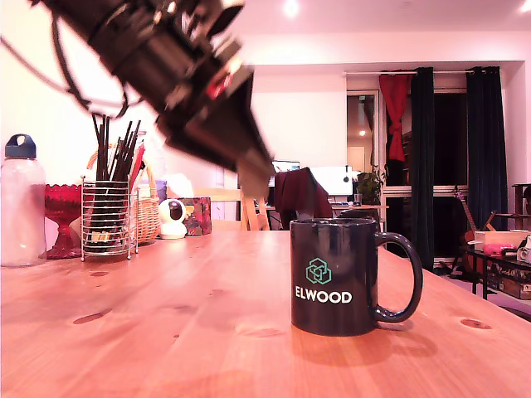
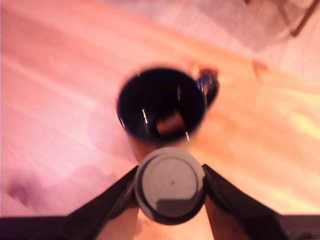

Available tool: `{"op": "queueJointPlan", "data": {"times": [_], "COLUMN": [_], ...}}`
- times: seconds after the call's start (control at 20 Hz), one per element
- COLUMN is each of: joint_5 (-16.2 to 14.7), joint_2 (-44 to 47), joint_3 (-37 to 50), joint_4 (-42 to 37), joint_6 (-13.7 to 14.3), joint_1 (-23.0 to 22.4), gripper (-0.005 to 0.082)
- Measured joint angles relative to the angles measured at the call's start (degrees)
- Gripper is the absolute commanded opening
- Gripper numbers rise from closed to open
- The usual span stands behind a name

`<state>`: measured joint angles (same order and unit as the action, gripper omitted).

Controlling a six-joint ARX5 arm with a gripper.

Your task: Pick the coffee capsule and then drop it inside the coffee cup in front of you

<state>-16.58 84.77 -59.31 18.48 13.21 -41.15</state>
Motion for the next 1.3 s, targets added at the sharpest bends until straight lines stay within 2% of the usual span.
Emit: {"op": "queueJointPlan", "data": {"times": [0.4,1.1,1.3], "joint_5": [0.5,0.6,0.6], "joint_2": [2.3,20.5,25.7], "joint_3": [-9.2,-30.8,-33.7], "joint_4": [4.3,18.3,20.9], "joint_6": [0.0,0.7,0.9], "joint_1": [-0.8,-2.9,-3.8], "gripper": [0.0182,0.0182,0.0182]}}
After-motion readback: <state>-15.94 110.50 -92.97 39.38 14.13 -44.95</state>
